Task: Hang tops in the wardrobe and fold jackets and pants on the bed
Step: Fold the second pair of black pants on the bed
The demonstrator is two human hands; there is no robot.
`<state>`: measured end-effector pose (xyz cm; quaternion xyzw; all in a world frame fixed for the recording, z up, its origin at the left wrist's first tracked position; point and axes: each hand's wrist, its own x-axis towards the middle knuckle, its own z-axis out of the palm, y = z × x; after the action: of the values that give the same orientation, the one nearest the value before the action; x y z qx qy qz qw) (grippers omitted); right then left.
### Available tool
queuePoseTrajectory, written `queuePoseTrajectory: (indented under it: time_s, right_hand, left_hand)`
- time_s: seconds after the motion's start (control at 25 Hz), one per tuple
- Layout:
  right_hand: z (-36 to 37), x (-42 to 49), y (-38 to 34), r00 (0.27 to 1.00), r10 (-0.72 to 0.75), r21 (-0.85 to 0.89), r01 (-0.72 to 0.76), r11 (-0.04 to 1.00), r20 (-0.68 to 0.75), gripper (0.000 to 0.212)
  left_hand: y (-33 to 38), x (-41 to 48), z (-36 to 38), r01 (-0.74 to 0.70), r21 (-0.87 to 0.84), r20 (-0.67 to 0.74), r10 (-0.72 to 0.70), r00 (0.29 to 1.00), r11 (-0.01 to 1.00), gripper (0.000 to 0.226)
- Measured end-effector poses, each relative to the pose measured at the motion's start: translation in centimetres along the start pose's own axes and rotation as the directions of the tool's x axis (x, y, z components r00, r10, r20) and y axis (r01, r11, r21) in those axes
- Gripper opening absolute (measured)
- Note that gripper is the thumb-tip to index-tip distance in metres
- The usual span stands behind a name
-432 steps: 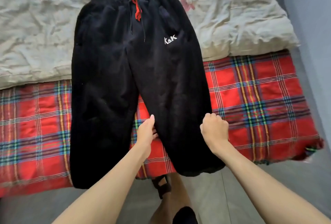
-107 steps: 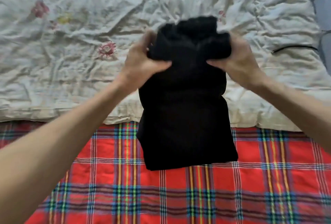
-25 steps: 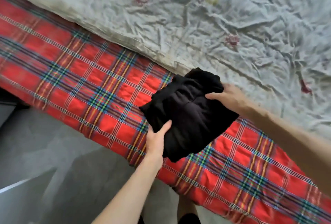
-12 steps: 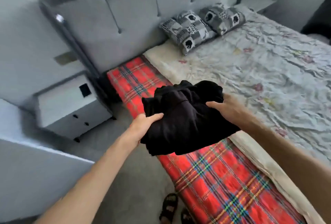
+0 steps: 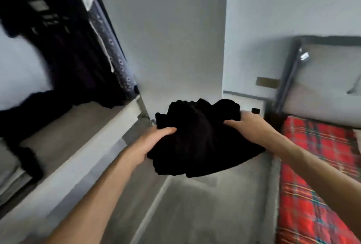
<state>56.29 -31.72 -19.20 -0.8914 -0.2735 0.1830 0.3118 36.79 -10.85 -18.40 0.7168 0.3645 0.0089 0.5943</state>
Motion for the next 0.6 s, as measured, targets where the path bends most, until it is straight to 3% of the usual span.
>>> queuePoseTrajectory:
  time_s: [0.2,0.36,0.6]
  right_hand:
    - [11.3,8.0,-16.5,0.922,-0.286,-0.019,0.301,0.953,0.261,0.037]
    - [20.7,14.0,-29.8,0.819,-0.436,0.083,0.439,0.895,0.373,0.052]
    - [31.2,18.7,-42.7,0.734,-0.505,0.335,0.385,0.860,0.454,0.041]
  left_hand:
    - [-4.9,-2.5,-16.3,0.074,-0.163,-0.307,-0.121,0.944,0.984,0.037]
    - [-8.1,-3.3,-27.6,0.011,-0.329,-0.544,-0.198,0.816,0.944,0.036]
    - [-10.4,-3.3,-38.1,-0.140,-0.461,-0.708,-0.268,0.654,0.876,0.024]
